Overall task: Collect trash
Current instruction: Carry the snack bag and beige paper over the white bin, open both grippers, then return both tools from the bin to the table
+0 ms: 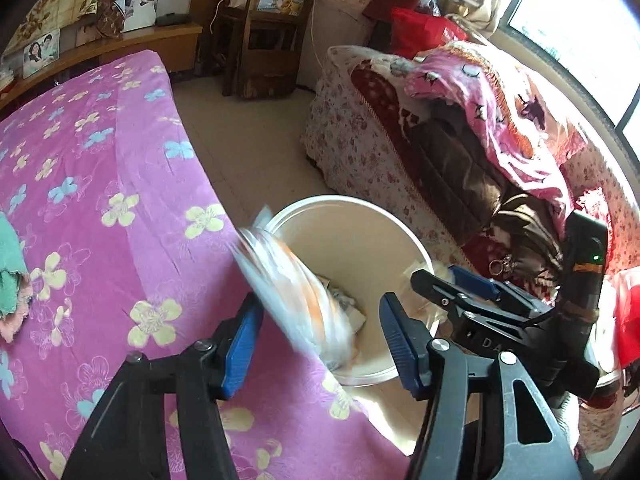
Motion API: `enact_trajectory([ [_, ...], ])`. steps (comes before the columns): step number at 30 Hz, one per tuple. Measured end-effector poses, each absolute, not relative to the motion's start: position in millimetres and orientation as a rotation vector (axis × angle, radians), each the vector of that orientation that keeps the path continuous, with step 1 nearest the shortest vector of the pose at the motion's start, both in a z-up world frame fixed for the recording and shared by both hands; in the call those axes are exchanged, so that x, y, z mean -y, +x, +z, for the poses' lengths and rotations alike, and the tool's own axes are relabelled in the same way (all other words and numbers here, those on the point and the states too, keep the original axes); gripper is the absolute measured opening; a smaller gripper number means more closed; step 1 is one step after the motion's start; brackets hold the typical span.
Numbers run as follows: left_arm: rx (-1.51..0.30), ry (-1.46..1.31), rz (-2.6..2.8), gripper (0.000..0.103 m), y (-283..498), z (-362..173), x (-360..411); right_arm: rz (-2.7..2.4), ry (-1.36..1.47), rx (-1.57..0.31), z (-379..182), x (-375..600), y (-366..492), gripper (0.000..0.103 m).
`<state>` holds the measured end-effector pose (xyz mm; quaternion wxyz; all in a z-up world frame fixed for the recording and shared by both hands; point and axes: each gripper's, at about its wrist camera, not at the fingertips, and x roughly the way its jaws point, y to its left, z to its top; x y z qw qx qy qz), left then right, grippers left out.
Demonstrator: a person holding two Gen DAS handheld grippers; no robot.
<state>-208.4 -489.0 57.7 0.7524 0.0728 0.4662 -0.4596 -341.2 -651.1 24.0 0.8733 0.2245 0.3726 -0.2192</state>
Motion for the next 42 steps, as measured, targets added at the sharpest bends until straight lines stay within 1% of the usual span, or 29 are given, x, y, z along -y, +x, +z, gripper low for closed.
enact_trajectory([
  [14, -0.999, 0.175, -0.942, 0.061, -203, 58, 472, -0.444, 0.476, -0.772, 28, 642, -342, 0.069],
  [24, -0.977, 0.181, -0.887, 0.061, -197, 61, 449, -0.405, 0.433, -0.779, 37, 618, -332, 0.069],
  [33, -0.971, 0.161, -0.821, 0.061, -181, 62, 415, -0.336, 0.389, -0.791, 44, 582, -311, 0.069],
  [42, -0.977, 0.124, -0.73, 0.061, -157, 61, 363, -0.25, 0.347, -0.812, 46, 540, -280, 0.069],
])
